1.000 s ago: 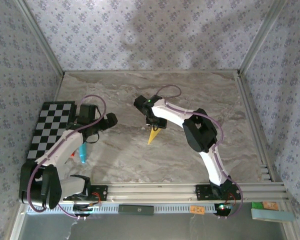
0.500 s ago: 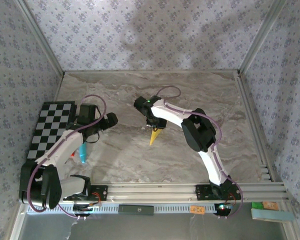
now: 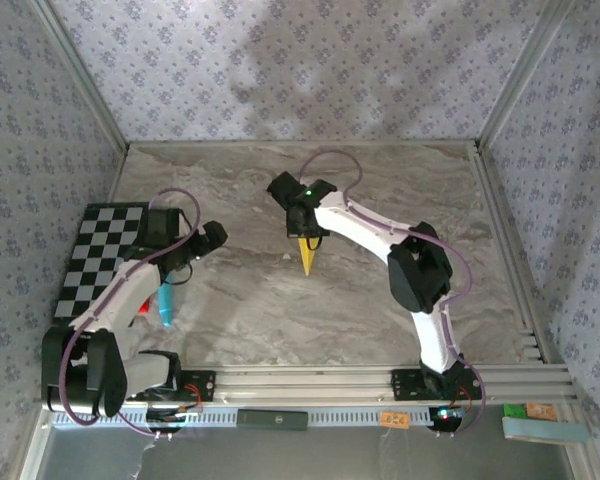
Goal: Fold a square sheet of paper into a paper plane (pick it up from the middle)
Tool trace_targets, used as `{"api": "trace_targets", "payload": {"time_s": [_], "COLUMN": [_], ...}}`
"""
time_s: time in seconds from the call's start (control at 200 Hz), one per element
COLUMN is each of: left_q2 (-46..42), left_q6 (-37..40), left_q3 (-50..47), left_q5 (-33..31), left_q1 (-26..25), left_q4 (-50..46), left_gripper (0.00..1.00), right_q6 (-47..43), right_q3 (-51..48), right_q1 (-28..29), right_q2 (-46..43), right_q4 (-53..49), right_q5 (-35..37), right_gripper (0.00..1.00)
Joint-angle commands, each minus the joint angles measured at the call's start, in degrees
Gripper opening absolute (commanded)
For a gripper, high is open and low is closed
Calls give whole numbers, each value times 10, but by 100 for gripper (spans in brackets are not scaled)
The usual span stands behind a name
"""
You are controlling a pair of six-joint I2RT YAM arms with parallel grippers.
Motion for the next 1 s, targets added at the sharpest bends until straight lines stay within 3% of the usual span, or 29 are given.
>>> {"api": "trace_targets", "payload": {"time_s": [0.0,0.15,0.37,0.595,0.85,0.995], "left_q2": [-6,10,32,67,123,168], "left_q6": [-40,-78,-128,-154,-173,-166], "left_q3": [-17,-30,-60,-81,-66,-23], "left_q5": [54,93,136,149,150,155], "left_q1": [13,17,15,-29,-88,-109], "left_q4": [33,69,125,159,196,182], "left_gripper": [100,100,95,83,66,48], "right_q6": [-99,-112,-47,12,20,19], "right_q3": [-29,-83,-198,-279,-315,-320], "right_q1": [0,-13,-42,-64,-75,-76], "right_q2": [-29,-25,-8,2,-6,-6], "right_q4": [121,250,420,515,535,537], "right_q5": [-141,-294,-416,-445,-445,-443], "right_gripper": [0,0,0,0,2,2]}}
